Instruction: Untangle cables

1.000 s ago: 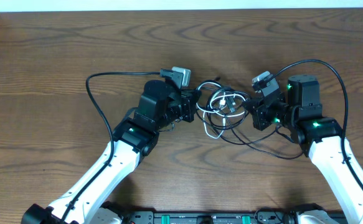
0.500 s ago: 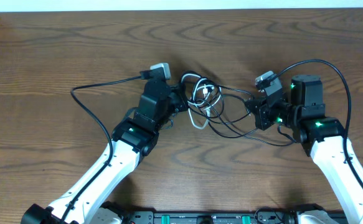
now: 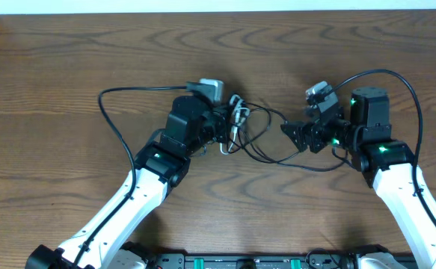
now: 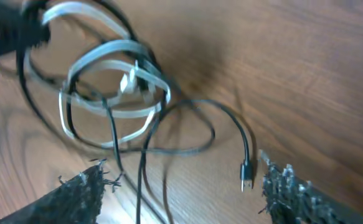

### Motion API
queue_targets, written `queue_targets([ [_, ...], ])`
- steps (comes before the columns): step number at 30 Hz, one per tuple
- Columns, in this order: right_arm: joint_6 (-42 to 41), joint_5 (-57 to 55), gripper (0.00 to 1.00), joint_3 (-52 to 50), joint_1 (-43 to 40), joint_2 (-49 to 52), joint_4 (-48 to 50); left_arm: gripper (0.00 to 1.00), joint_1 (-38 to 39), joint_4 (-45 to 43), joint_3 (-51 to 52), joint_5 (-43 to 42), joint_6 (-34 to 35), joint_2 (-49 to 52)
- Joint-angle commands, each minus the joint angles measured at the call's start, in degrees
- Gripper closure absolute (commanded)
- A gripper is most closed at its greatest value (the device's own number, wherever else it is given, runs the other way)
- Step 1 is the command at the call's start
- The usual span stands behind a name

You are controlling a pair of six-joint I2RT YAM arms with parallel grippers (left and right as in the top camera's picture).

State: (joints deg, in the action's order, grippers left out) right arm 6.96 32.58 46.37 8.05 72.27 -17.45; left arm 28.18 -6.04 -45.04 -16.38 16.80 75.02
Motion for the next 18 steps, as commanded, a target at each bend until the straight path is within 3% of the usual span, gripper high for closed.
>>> queue_targets([
  [1, -6.2, 0.5, 0.18, 0.3, -0.3, -0.3, 1.7, 0.93, -0.2, -2.4, -0.9, -15.1, -9.3, 0.1],
  [5, -6.3, 1.7, 0.17, 0.3, -0.1, -0.3, 2.2, 0.93, -0.1, -5.3, -0.9, -23.6, -9.7, 0.1],
  [18, -3.5, 4.4, 0.13, 0.3, 3.8, -0.3, 5.6, 0.92, -0.1, -5.5, -0.9, -25.4, -9.2, 0.1],
])
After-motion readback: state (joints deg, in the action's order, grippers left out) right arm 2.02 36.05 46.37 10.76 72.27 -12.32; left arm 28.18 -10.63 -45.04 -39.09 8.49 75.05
